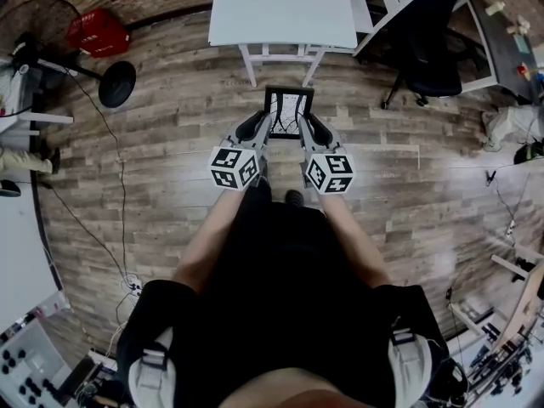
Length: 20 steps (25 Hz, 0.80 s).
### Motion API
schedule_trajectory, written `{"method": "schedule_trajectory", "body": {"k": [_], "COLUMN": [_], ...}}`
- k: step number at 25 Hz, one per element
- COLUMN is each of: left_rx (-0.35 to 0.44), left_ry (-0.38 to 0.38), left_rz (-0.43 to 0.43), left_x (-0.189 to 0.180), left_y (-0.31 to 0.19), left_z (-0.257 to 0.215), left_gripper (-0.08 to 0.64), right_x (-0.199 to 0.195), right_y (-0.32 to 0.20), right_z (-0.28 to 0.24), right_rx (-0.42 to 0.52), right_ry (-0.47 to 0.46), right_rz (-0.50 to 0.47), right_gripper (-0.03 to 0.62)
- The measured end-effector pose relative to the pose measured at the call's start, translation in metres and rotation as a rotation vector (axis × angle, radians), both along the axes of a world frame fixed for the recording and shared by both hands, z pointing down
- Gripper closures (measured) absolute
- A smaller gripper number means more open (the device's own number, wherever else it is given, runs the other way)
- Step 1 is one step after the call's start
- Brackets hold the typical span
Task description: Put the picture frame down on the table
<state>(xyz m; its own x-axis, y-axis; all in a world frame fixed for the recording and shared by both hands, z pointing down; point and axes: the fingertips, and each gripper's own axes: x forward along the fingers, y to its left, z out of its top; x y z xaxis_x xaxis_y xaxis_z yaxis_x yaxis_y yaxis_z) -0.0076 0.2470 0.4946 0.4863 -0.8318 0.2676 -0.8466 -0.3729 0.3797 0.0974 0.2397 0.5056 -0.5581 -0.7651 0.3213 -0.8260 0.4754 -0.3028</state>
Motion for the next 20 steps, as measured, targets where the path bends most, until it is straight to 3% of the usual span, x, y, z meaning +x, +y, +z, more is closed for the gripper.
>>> {"method": "schedule_trajectory", "body": {"k": [20], "left_rx": [0.015], "left_ry": [-0.004], "left_rz": [0.061], "left_x": [-0.064], "left_y": [-0.086], "left_z": [0.000], "left_gripper": [0.482], "right_x": [-0.064], "right_y": [-0.081], "right_z": [0.000], "right_rx": [0.026], "right_ry": [0.007], "right_rz": [0.062], "right_gripper": [0.520]}}
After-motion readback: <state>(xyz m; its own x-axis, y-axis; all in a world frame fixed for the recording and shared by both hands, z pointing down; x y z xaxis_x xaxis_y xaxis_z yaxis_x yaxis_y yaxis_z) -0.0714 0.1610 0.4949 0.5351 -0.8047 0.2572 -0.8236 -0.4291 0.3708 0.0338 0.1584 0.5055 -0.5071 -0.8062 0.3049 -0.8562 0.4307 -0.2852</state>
